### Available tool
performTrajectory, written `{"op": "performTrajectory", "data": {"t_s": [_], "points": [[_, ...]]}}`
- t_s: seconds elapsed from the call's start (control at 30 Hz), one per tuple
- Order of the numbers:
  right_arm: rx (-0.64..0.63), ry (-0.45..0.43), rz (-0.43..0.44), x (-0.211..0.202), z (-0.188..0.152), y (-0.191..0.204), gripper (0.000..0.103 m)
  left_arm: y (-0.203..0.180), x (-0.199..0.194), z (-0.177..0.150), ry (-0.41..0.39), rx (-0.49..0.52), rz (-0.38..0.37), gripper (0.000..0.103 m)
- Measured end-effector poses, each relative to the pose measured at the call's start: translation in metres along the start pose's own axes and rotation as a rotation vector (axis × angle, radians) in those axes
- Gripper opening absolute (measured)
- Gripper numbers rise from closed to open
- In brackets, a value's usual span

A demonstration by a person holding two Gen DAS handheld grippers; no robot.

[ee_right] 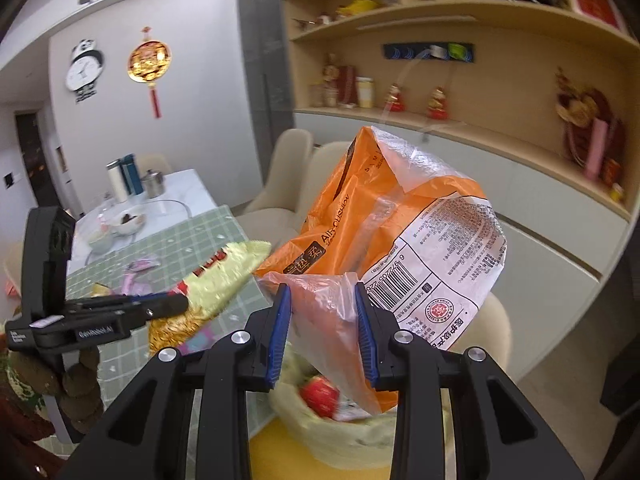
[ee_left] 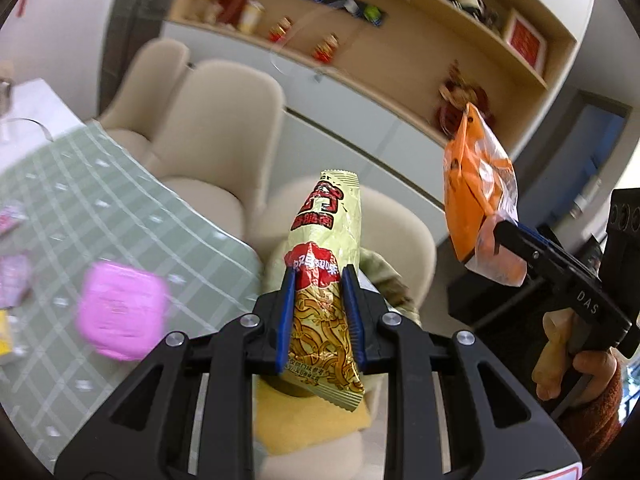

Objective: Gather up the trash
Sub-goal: 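Carry the chip bag and orange bread bag over the bag and open both tools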

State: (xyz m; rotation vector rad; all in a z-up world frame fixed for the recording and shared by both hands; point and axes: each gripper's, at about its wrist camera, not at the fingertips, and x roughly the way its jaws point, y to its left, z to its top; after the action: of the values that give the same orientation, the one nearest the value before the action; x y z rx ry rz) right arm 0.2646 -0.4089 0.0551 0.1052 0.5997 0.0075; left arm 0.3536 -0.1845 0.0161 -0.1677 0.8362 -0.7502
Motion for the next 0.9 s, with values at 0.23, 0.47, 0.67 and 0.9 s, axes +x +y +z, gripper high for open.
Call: {"op": "performTrajectory", "data": {"t_s": [0.23,0.47,0.67,0.9], "points": [[0.033,0.029,-0.038,0.005,-0.020,-0.040,0.030,-0.031,0.082,-0.011,0.105,0.021,-0.043,0.022],[0.016,0.073,-0.006,0.026,-0.024,-0.052,0.030,-0.037,0.137,-0.014,0.170,0.033,-0.052,0.027],[0.028,0.122,0.061,0.060,-0.028,-0.052,0.030,-0.013,0.135,-0.011,0.152,-0.009,0.012,0.039],[0.106,0.230,0.226,0.124,-0.047,-0.039,0.030,0.013,0.091,-0.011,0.085,-0.054,0.084,0.040]]}}
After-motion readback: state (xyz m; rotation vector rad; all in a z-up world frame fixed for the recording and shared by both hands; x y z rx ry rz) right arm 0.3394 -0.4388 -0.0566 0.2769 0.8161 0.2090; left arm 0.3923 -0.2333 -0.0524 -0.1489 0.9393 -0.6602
